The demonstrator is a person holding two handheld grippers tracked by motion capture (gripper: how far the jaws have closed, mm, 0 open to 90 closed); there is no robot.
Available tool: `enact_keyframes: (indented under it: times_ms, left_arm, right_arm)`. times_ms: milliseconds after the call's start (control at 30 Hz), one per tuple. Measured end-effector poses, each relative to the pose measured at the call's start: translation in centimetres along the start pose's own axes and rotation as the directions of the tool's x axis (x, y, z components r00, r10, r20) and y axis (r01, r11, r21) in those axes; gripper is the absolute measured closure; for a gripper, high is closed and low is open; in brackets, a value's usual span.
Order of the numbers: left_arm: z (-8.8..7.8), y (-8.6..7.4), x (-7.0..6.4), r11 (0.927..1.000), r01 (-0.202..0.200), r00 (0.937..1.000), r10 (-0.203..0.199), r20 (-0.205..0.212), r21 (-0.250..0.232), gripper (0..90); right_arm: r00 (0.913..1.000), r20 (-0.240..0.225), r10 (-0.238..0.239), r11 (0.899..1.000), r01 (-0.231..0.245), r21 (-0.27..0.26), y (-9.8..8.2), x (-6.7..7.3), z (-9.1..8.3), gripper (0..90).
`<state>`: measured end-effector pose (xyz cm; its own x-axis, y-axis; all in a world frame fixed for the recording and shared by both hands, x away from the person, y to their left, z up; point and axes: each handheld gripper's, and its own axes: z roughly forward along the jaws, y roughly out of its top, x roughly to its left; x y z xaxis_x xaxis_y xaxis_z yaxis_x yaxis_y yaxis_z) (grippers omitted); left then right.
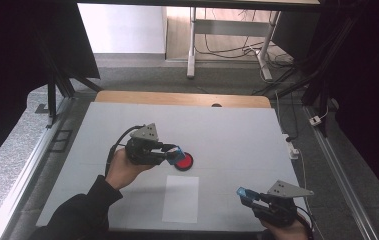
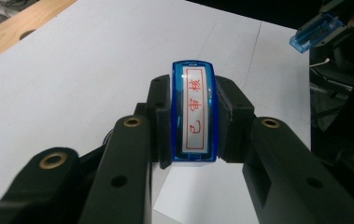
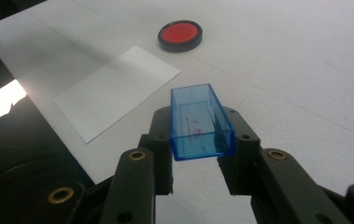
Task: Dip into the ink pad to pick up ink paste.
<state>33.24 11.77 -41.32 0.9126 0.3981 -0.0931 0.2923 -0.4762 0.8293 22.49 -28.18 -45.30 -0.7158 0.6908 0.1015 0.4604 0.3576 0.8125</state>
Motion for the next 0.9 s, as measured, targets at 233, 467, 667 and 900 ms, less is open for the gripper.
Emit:
enact_keyframes:
  times_ms: [233, 467, 667, 900]
  left_arm:
    - [1.3, -0.1, 1.1, 0.9993, 0.028, 0.9995, -0.027, -0.016, 0.024, 70.2]
    - [2.9, -0.5, 2.2, 0.9975, 0.055, 0.9979, -0.054, -0.037, 0.044, 70.2]
    - [4.6, -0.8, 2.9, 0.995, 0.073, 0.996, -0.07, -0.056, 0.067, 70.2]
    - [6.2, -1.2, 3.5, 0.9914, 0.09, 0.9936, -0.082, -0.078, 0.095, 70.2]
  right_arm:
    - [1.0, -0.001, 0.006, 1.0, -0.006, -0.003, -0.1, -0.1, -0.2, 68.1]
    - [1.0, 0.0, 0.008, 1.0, -0.008, -0.007, -0.2, -0.1, -0.3, 68.1]
    - [1.0, -0.001, 0.007, 1.0, -0.007, -0.005, -0.2, -0.1, -0.3, 68.1]
    - [1.0, -0.003, 0.006, 1.0, -0.006, -0.005, -0.2, -0.1, -0.3, 68.1]
